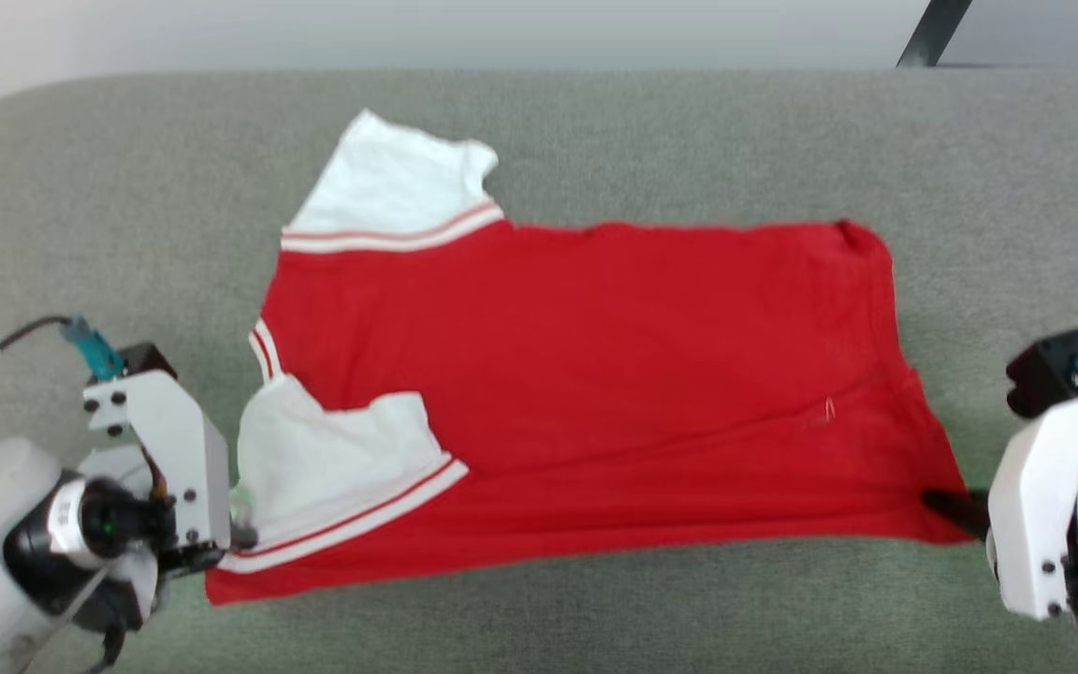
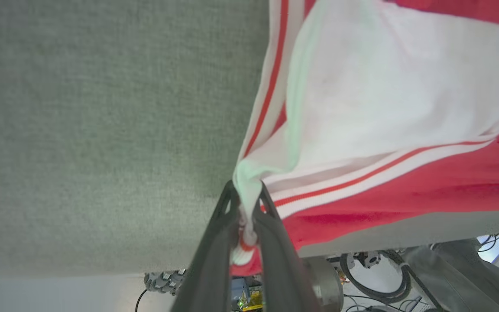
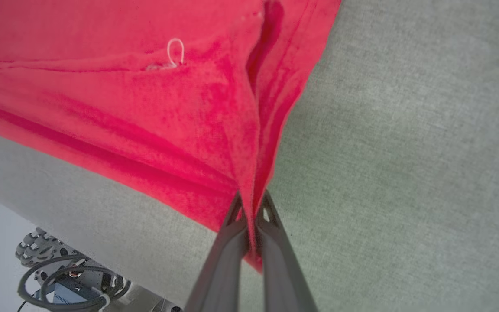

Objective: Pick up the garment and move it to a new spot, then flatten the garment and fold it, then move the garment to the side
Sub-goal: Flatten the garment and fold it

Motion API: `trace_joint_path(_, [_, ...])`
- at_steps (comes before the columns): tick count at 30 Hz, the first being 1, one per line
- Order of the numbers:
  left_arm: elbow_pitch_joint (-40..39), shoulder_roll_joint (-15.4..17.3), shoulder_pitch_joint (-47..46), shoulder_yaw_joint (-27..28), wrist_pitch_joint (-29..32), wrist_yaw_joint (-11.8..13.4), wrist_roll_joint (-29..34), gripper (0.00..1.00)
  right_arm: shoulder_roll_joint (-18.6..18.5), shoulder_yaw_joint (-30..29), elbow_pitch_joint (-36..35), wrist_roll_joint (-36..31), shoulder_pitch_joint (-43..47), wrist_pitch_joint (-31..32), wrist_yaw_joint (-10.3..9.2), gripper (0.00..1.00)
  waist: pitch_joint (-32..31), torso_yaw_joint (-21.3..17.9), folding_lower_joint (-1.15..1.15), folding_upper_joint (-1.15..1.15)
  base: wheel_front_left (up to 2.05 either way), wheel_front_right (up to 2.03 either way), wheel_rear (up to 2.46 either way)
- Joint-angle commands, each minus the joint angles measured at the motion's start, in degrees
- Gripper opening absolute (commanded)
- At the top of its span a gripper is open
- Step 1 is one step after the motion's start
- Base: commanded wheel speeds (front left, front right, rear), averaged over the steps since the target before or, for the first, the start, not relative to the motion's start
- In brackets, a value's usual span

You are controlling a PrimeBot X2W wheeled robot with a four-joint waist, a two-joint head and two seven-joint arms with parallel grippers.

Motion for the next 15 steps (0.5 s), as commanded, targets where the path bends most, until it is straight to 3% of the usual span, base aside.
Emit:
trace_joint_path(1, [-0.5, 1.0, 1.0, -0.1, -0.4, 0.7, 0.3, 0.0, -0.2, -1.1, -0.8, -0.1, 1.5, 0.3, -0.09, 0.0, -1.4, -0.2, 0.0, 0.0, 0.0, 0.0, 0.0])
trace_joint_path(6, [-2.5, 1.8, 3.3, -1.0, -2.0, 0.6, 1.4, 0.0, 1.5, -2.5, -3.0, -0.7, 5.7, 0.3, -0.09, 0.0, -2.0, -0.3, 0.0, 0.0, 0.0, 0.0, 0.0])
trace_joint_path(12, [-0.4, -0.8, 5.0, -2.0, -3.2, -0.7, 1.5, 0.04, 3.5, -1.2, -1.9, -1.4, 7.6, -1.2, -0.09, 0.0, -2.1, -0.5, 0.0, 0.0, 0.0, 0.0, 0.0])
trace_joint_path(13, [0.3, -1.2, 5.0, -2.0, -3.6, -1.0, 1.7, 0.22, 3.8, -0.9, -1.5, -1.3, 7.4, -1.4, -0.09, 0.0, -2.2, -0.6, 0.0, 0.0, 0.0, 0.0, 0.0])
trace_joint_path(15, [1.6, -1.9, 5.1, -2.2, -3.8, -1.6, 1.9, 0.23, 3.9, -0.3, -0.9, -1.1, 7.2, -1.6, -0.09, 0.0, -2.3, -0.7, 0.0, 0.0, 0.0, 0.0, 0.0])
